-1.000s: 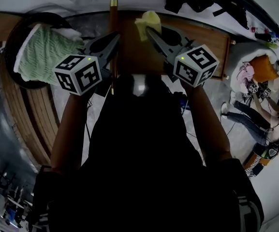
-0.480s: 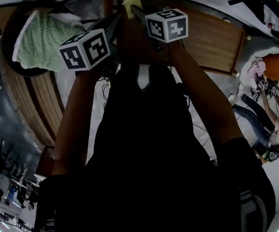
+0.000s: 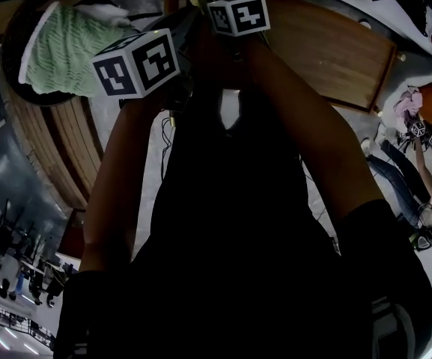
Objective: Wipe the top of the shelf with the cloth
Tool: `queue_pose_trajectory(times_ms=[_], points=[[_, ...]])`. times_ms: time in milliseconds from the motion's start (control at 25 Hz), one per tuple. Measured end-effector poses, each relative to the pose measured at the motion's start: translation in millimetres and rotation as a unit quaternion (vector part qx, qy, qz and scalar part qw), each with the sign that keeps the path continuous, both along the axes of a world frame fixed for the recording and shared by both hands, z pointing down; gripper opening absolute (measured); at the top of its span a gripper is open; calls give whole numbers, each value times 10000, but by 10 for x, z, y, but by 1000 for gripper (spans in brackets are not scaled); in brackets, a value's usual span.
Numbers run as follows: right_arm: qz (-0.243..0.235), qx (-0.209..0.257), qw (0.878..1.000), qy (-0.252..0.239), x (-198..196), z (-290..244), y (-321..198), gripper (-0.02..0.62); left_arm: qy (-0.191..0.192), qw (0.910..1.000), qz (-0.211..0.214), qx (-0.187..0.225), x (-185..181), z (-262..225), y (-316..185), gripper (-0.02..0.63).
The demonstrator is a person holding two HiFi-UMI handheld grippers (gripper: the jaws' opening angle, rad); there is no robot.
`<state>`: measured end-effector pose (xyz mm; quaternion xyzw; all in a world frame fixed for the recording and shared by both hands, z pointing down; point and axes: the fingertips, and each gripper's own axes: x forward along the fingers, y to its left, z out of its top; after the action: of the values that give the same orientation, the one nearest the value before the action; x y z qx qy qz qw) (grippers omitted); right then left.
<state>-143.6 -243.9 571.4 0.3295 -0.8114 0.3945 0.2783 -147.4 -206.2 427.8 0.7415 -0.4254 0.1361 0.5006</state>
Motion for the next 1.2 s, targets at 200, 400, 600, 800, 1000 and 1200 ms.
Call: queue_pose_trajectory(times_ms=[200,400,600,800,1000,1200], points=[[-135,153,9994,292,48,93,-3,55,-259,9992,297,49,65,93,56,12],[-141,169,9991,363,125,101,0,54,-240,9992,254,-167,90,194,99,12],[-45,133,9991,408,323,130,-18,55,-313,9986,375,-223,210,301,83,12],[61,129,9988,475,606,92,3,55,-196,9988,348,-283,415,299,67,12],[135,122,9985,524,865,100,-2,55,-214,9980,489,-335,660,362,53,12],[205,147,9985,495,1120,83,9,55,-254,9976,523,-385,905,453,62,12]])
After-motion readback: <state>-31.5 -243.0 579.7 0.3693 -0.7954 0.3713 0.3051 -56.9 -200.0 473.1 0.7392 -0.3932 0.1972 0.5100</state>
